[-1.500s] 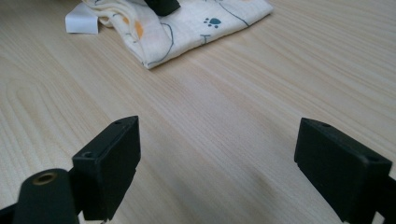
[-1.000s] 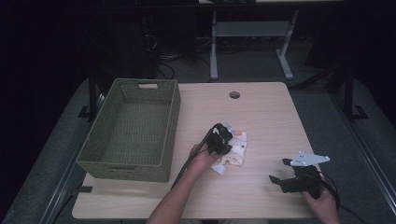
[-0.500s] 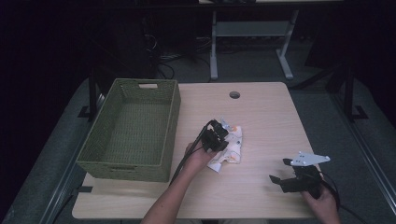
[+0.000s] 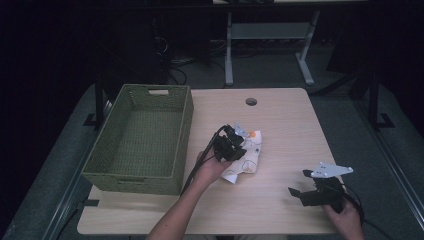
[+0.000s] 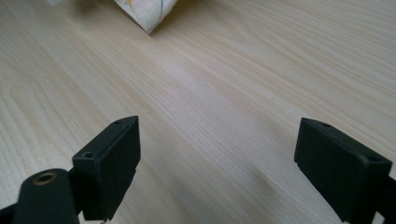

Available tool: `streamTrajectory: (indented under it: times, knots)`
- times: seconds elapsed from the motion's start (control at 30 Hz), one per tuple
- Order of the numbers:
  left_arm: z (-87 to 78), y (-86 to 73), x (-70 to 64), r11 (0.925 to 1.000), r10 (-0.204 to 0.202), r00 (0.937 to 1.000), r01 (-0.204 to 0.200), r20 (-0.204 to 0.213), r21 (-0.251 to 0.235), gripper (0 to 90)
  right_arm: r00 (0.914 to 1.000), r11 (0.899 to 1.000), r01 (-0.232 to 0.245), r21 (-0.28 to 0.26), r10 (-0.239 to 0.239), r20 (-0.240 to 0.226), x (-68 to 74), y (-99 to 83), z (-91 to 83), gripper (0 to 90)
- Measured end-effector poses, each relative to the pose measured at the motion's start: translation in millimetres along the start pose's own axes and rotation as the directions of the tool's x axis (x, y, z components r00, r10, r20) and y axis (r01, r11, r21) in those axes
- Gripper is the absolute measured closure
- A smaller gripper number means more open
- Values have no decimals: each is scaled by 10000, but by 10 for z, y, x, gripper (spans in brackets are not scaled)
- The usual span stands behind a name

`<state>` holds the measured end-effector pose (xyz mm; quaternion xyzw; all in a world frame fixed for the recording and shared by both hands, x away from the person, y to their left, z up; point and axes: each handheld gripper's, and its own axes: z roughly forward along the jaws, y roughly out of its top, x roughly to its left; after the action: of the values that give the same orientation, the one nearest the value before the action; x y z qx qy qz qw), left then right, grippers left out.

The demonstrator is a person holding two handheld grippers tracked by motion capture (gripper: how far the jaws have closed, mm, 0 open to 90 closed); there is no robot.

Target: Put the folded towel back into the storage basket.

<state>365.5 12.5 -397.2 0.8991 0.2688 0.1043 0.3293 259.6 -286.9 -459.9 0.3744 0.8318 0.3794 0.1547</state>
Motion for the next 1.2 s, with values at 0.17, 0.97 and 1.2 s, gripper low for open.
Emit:
streamTrajectory:
  times: [0.17,0.97,1.2]
  knots:
    - [-120,32,-10,9996,-111,9994,120,325,-257,823,10000,10000,1,-30,-1,21,-12,-3,-8,141]
    - [-377,110,-30,9962,-383,9884,493,1472,-719,824,10000,10000,-44,-28,44,84,-14,-4,-5,141]
    - [-451,125,4,9921,-665,9803,849,1860,-923,824,9999,10000,-78,-5,78,83,-16,-6,-4,141]
